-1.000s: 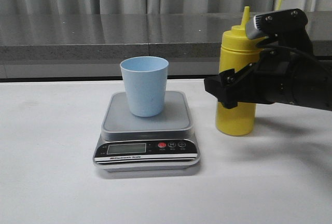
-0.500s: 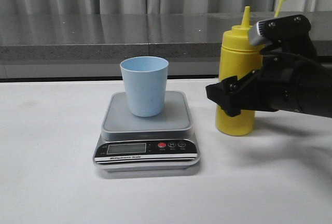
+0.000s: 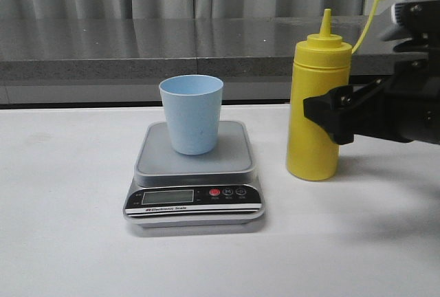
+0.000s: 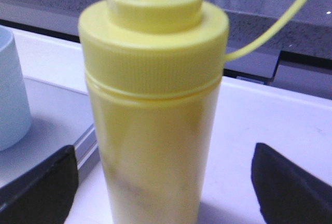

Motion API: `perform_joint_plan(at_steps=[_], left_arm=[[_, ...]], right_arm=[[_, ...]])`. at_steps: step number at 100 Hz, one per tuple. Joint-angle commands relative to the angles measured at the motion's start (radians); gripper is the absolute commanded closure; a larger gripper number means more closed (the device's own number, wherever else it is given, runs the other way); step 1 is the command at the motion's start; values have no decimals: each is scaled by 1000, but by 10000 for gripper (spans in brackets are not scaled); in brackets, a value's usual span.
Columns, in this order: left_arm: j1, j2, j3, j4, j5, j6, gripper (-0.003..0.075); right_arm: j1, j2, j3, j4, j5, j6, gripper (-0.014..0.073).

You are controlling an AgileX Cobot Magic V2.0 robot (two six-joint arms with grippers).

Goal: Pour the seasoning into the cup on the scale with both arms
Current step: 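Open the right gripper and withdraw it from the bottle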

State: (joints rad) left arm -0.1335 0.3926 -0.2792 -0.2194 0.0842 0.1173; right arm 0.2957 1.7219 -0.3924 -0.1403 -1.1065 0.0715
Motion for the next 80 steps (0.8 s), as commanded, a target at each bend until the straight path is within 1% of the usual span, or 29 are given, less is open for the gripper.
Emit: perform_joint_plan(at_steps=[1,16,32,53,80], left_arm=[[1,5,-28,-8,-73,-2,740],[1,5,-28,-8,-73,-2,740],[1,5,-28,-8,-73,-2,740],[1,5,-28,-8,-73,-2,740],[1,5,-28,-8,-73,-2,740]], right_arm=[[-6,-106,27,20,-89,-7,-73],[-6,-248,87,34,-60,-7,-73],[-6,-427,131,42,65,-7,-73],[-6,-695,136,80,325,-7,-73],[-6,-1045,134,119,721,-7,-73]])
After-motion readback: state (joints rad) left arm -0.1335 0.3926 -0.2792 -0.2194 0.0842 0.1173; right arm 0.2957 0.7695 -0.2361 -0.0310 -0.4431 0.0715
